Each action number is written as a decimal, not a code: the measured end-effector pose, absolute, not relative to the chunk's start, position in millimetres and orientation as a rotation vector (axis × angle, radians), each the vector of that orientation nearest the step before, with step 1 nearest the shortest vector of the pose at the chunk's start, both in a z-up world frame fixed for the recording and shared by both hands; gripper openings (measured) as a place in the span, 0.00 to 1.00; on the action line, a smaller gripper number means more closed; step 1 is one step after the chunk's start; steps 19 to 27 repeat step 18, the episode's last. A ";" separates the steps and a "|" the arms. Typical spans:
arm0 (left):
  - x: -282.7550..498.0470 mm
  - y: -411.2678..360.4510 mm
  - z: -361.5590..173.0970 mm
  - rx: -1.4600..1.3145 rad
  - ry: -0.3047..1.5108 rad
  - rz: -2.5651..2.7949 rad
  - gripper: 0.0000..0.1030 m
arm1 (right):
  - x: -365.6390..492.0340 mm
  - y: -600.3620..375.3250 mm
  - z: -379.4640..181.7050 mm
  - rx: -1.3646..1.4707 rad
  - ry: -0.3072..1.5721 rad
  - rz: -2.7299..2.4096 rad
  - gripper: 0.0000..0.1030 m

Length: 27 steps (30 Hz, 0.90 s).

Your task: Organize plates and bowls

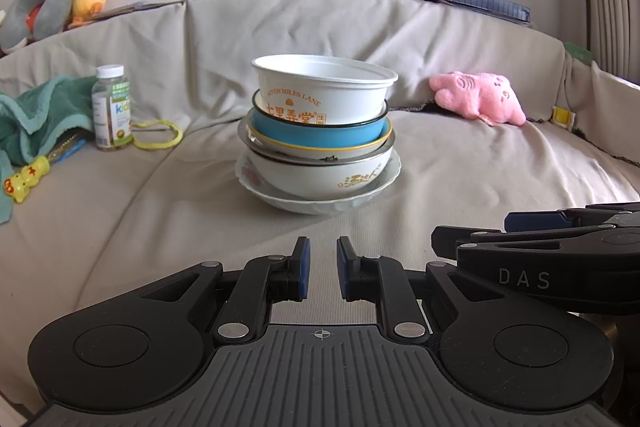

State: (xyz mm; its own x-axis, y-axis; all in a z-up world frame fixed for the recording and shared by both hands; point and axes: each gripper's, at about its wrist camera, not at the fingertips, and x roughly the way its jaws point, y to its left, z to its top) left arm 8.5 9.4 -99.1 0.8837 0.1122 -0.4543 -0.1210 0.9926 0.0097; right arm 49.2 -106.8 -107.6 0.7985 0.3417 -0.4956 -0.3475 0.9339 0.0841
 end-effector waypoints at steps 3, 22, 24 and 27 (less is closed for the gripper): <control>8.6 9.8 -99.1 -0.019 0.473 0.121 0.17 | 49.1 -106.3 -107.4 -0.011 0.530 0.368 0.65; 8.4 9.2 -99.5 -0.031 0.474 0.115 0.17 | 50.2 -108.2 -108.1 -0.008 0.534 0.376 0.65; 8.4 9.2 -99.5 -0.031 0.474 0.115 0.17 | 50.2 -108.2 -108.1 -0.008 0.534 0.376 0.65; 8.4 9.2 -99.5 -0.031 0.474 0.115 0.17 | 50.2 -108.2 -108.1 -0.008 0.534 0.376 0.65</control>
